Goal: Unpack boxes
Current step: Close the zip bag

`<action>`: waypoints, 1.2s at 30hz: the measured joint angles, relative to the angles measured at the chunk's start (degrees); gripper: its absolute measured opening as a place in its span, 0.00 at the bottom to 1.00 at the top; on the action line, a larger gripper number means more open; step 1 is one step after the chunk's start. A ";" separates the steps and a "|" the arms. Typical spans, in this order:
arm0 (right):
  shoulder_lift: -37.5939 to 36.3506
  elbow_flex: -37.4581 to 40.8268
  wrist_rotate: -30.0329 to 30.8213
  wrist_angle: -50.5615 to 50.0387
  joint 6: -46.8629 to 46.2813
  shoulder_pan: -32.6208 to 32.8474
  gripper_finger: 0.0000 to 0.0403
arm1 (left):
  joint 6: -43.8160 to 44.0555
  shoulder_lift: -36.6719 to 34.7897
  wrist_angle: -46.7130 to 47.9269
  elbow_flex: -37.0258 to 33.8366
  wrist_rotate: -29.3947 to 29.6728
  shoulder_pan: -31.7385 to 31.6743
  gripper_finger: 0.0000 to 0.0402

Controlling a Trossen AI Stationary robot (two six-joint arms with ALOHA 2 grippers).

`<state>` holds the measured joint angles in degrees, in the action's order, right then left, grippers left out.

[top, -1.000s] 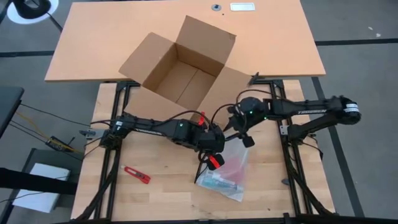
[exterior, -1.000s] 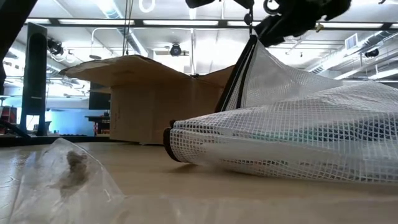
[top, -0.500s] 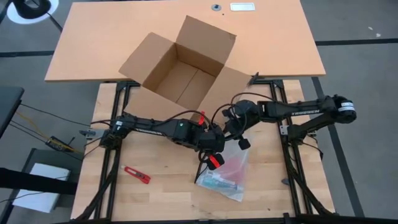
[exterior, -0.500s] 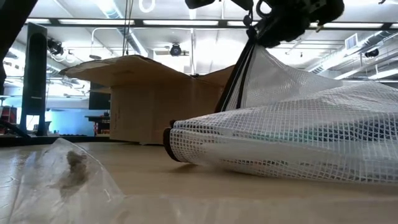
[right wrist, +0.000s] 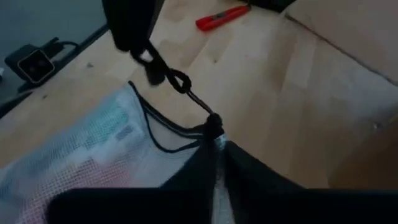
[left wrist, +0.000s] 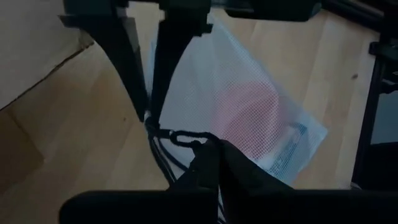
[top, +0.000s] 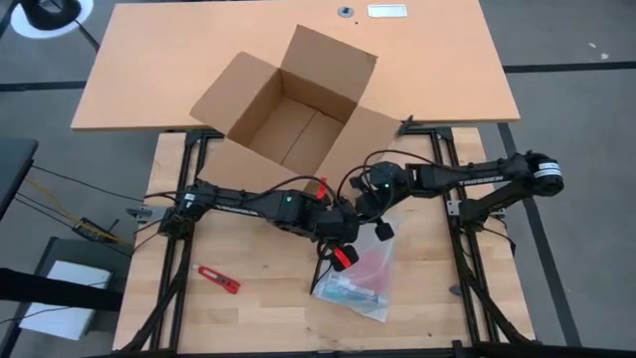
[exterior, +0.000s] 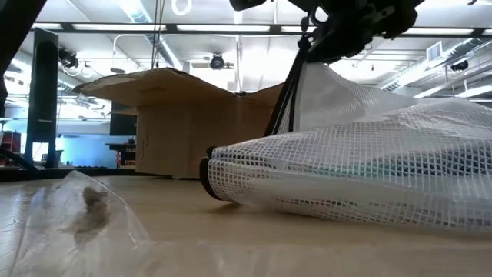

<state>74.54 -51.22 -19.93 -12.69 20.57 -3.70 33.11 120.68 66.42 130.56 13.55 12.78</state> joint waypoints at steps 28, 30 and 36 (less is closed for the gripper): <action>-9.09 -0.39 -17.80 -3.53 -10.49 -11.08 0.00 | 14.29 0.55 3.14 -15.76 4.28 7.47 0.01; -10.16 -0.39 -18.30 -3.56 -10.46 -11.78 0.00 | 16.52 0.56 5.20 -16.27 4.87 7.96 0.01; -10.88 -0.39 -18.56 -3.85 -11.06 -12.14 0.00 | 18.05 -0.03 1.89 -13.03 5.67 9.21 0.01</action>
<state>63.66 -51.62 -38.49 -16.54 9.51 -15.84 51.16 120.65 68.31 117.53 19.22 21.99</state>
